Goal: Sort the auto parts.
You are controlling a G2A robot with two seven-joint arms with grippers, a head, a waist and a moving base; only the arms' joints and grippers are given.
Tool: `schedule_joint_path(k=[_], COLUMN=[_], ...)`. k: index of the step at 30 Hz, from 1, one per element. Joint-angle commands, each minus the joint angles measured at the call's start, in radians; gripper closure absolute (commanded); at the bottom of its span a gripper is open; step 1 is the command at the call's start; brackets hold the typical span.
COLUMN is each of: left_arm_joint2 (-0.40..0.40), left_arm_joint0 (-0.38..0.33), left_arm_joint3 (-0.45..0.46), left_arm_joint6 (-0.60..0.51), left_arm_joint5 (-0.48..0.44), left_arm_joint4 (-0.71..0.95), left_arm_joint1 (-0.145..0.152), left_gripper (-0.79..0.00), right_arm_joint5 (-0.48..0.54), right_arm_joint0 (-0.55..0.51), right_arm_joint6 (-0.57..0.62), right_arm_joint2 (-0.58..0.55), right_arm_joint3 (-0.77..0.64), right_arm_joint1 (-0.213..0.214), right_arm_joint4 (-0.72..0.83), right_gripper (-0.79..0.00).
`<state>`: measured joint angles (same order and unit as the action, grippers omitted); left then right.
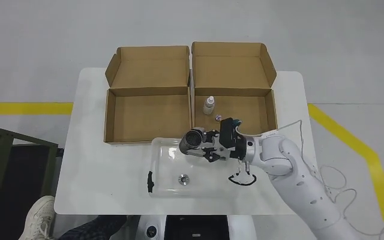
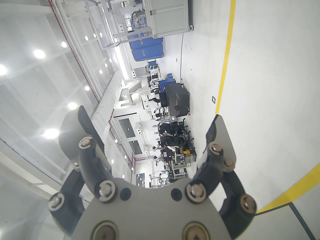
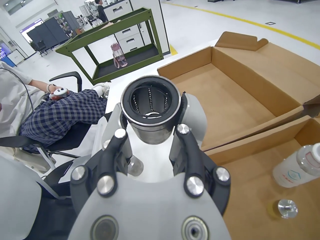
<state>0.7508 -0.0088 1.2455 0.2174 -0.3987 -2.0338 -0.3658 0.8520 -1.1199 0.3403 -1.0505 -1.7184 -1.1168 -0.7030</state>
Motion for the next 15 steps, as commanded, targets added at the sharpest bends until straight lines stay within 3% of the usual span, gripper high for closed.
schedule_joint_path(k=[1, 15], left_arm_joint2=[0.000, 0.000], left_arm_joint0=[0.000, 0.000], left_arm_joint3=[0.000, 0.000], left_arm_joint6=[0.000, 0.000], left_arm_joint5=[0.000, 0.000], left_arm_joint4=[0.000, 0.000], left_arm_joint1=[0.000, 0.000], left_gripper=[-0.785, -0.785], right_arm_joint5=[0.002, 0.003], right_arm_joint0=[-0.002, -0.010], right_arm_joint6=[-0.017, -0.136], right_arm_joint2=[-0.004, -0.020], right_arm_joint3=[0.006, 0.037], right_arm_joint1=[0.000, -0.006], right_arm_joint4=[0.012, 0.058], right_gripper=[0.000, 0.000])
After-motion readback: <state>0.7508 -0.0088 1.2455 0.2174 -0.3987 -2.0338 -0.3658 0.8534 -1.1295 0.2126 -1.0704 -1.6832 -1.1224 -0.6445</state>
